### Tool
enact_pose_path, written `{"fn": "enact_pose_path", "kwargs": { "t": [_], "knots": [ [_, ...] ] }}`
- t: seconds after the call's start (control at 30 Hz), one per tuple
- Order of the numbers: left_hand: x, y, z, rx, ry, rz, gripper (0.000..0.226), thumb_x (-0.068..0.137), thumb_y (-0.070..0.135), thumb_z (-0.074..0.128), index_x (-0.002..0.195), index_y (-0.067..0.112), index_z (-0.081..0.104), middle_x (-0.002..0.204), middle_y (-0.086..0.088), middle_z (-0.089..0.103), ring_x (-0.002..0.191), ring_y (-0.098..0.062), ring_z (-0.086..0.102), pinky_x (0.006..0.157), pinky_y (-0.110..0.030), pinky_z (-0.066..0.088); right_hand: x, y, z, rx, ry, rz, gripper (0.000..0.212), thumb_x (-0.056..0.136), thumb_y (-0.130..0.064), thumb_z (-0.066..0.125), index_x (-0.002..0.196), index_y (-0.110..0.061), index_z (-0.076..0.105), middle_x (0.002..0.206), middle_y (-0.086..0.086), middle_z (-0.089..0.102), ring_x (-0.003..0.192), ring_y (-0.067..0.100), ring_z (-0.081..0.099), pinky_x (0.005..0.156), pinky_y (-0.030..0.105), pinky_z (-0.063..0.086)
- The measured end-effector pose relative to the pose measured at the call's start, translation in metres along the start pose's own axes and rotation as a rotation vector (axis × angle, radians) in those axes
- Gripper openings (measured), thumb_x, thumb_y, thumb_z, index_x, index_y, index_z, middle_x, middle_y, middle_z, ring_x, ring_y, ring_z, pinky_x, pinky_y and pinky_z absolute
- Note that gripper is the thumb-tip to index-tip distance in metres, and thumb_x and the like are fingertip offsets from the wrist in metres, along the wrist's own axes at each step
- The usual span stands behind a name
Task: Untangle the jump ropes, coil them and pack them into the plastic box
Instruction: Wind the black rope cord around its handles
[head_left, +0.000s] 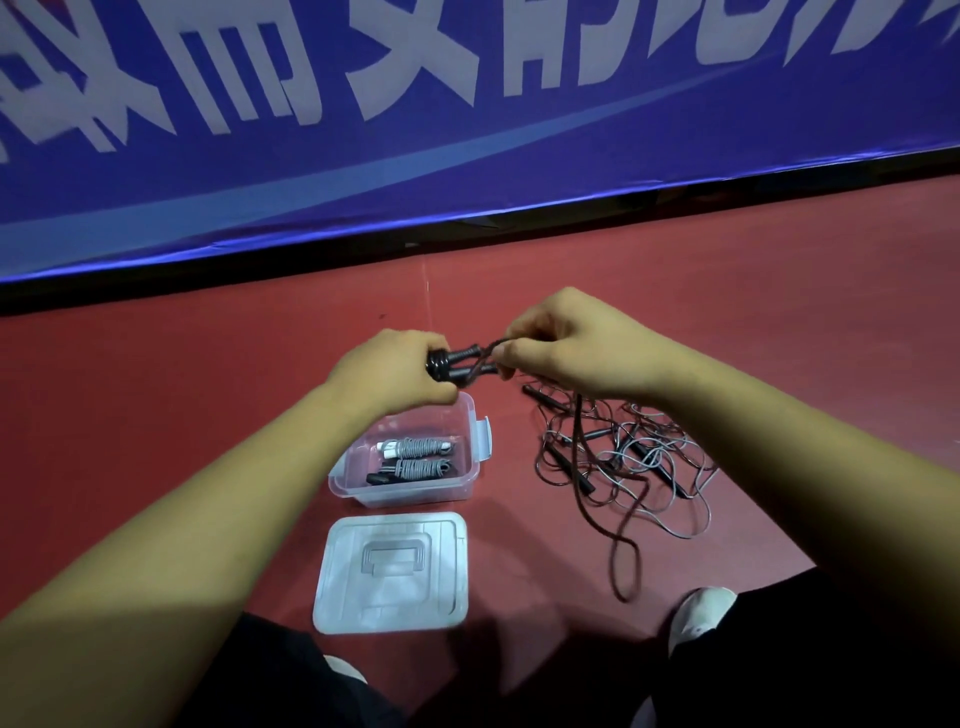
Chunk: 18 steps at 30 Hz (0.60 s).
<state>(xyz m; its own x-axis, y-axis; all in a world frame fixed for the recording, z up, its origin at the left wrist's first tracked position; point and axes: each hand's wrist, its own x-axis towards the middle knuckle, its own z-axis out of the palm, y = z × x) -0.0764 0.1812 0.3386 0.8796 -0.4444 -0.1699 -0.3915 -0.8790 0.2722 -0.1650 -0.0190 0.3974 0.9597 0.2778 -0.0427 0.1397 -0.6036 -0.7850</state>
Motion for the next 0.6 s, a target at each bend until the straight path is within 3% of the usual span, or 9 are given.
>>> {"fn": "enact_pose_path", "kwargs": {
  "t": [0.1,0.17,0.23,0.33,0.37,0.47,0.6],
  "knots": [
    [-0.005,0.009,0.003,-0.195,-0.224,0.091,0.027,0.07,0.047,0.08,0.083,0.03,0.065,0.063,0.006,0.068,0.053,-0.014,0.062,0.053,-0.03,0.054,-0.001,0.004,-0.011,-0.106,0.088,-0.059,0.025,0.094,-0.019,0.061,0.074,-0.007,0.07,0.052,-0.004,0.038,0.043,0.006,0.029,0.043,0.02,0.024],
    [-0.011,0.019,0.006,-0.204,-0.302,0.148,0.042,0.061,0.067,0.079,0.085,0.035,0.066,0.067,0.004,0.07,0.054,-0.016,0.061,0.052,-0.031,0.051,-0.001,0.009,-0.015,-0.148,0.12,-0.101,0.024,0.093,-0.021,0.063,0.076,-0.006,0.07,0.054,-0.004,0.046,0.047,0.006,0.035,0.046,0.019,0.028],
    [-0.015,0.028,0.009,-0.197,-0.345,0.222,0.036,0.06,0.075,0.075,0.078,0.046,0.064,0.069,0.005,0.07,0.059,-0.018,0.064,0.054,-0.032,0.05,0.001,0.013,-0.019,-0.177,0.155,-0.136,0.017,0.09,-0.023,0.069,0.083,-0.008,0.075,0.064,-0.006,0.062,0.055,0.004,0.049,0.053,0.018,0.038],
    [-0.021,0.035,0.011,-0.285,-0.361,0.352,0.016,0.076,0.054,0.078,0.07,0.051,0.063,0.059,0.019,0.062,0.051,-0.005,0.055,0.05,-0.014,0.039,0.005,0.021,-0.029,-0.136,0.222,-0.135,0.013,0.082,-0.023,0.078,0.089,-0.012,0.075,0.08,-0.003,0.072,0.071,0.006,0.065,0.067,0.02,0.052],
    [-0.021,0.035,0.012,-0.288,-0.334,0.383,0.015,0.078,0.049,0.078,0.073,0.048,0.064,0.057,0.019,0.059,0.051,-0.003,0.053,0.05,-0.014,0.037,0.006,0.025,-0.032,-0.134,0.237,-0.132,0.014,0.08,-0.022,0.08,0.087,-0.013,0.073,0.08,-0.002,0.072,0.072,0.008,0.066,0.07,0.025,0.054],
    [-0.019,0.031,0.013,-0.369,-0.3,0.432,0.018,0.078,0.04,0.079,0.087,0.029,0.068,0.061,0.012,0.058,0.056,-0.006,0.054,0.057,-0.024,0.044,0.009,0.037,-0.034,-0.173,0.249,-0.108,0.019,0.079,-0.022,0.082,0.08,-0.014,0.065,0.074,0.001,0.068,0.065,0.01,0.059,0.067,0.036,0.053],
    [-0.02,0.03,0.005,-0.718,-0.325,0.452,0.019,0.074,0.036,0.076,0.089,0.031,0.067,0.071,0.0,0.063,0.06,-0.019,0.059,0.056,-0.031,0.05,0.013,0.05,-0.032,-0.175,0.242,-0.038,0.016,0.082,-0.031,0.078,0.087,-0.019,0.069,0.071,0.001,0.067,0.058,0.007,0.055,0.058,0.027,0.047]
  ]
}}
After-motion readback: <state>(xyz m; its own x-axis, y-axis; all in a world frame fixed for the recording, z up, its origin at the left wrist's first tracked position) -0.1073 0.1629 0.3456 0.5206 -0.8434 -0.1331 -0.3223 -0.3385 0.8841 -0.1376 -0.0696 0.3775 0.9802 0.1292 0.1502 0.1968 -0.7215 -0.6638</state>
